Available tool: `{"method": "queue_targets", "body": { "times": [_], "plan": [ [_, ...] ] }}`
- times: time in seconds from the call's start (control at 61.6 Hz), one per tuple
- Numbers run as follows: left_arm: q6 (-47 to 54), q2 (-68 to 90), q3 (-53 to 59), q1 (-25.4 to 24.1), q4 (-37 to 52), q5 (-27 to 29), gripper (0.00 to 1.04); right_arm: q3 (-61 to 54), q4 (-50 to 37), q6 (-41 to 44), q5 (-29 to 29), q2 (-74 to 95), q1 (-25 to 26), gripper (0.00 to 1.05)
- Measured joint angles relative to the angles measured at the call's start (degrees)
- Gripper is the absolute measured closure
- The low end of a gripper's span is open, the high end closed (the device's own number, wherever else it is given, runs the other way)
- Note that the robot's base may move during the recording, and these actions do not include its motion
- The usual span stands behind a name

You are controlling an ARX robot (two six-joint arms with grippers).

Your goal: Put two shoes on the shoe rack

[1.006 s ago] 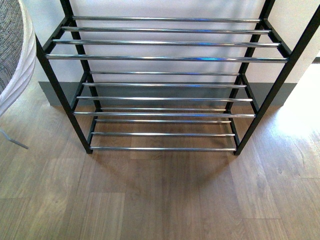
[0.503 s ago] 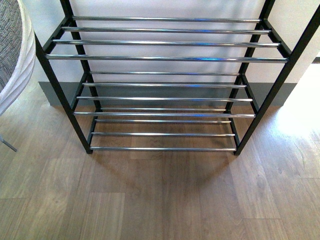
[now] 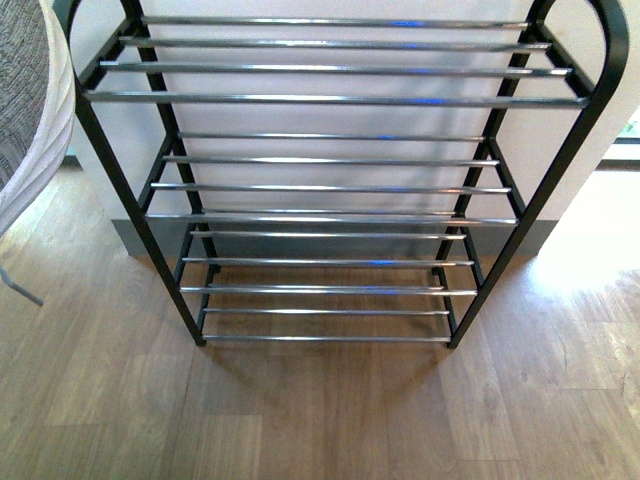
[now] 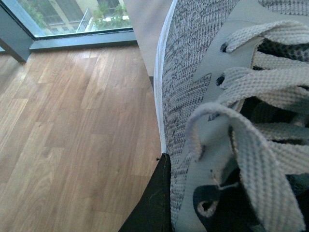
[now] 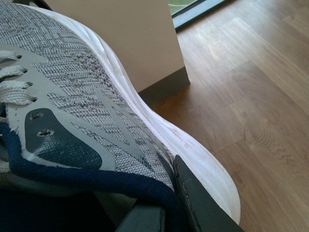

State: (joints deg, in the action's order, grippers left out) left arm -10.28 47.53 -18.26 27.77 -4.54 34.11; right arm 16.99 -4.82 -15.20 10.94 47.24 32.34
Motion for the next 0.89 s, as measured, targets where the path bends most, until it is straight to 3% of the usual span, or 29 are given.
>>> {"method": "queue_targets", "body": {
  "times": [0.795,0.893],
  "plan": [
    [0.0,0.0,0.0,0.0,0.0,0.0,1.03,0.0,0.0,0.0,0.0,0.0,0.0,1.03],
    [0.0,0.0,0.0,0.0,0.0,0.0,1.03,-3.3,-12.2,6.5,9.1,0.8,1.8,1.03]
  ]
}}
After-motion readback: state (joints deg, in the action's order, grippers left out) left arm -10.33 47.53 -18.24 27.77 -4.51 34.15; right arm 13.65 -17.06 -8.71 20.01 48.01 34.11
